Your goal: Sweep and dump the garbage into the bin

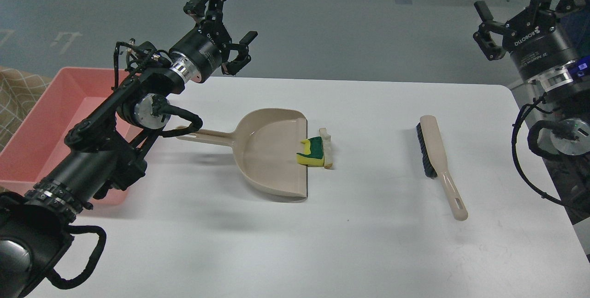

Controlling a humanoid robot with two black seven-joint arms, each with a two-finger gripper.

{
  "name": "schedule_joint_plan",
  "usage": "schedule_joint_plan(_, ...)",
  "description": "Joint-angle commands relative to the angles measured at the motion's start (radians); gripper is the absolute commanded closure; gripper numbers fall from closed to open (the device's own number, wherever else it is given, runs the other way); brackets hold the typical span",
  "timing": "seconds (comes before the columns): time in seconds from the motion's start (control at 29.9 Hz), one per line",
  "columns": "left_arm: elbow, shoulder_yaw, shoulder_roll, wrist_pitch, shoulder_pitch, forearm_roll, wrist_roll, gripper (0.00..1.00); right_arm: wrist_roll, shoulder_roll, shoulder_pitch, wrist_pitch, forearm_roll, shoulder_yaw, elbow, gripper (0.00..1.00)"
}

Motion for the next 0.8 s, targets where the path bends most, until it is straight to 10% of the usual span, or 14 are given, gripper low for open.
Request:
schedule_joint_plan(0.0,-0.001,-0.002,-0.002,0.007,-0.003,-0.008,-0.002,0.02,0.000,0.007,-0.001,0.001,0.002,-0.001,-0.002,0.00)
schedule_joint_plan(0.23,0.002,0.004,-0.010,0.035,-0.002,0.002,-0.052,0.02,-0.002,0.011,-0.002,-0.002,0.002,-0.004,0.005,0.00)
schedule_joint_plan(0.77,-0.017,-0.014,-0.030,0.033,0.012,0.000,-0.089,0.02,-0.206,0.021,-0.002,-0.004,0.136,0.007,0.010,0.00)
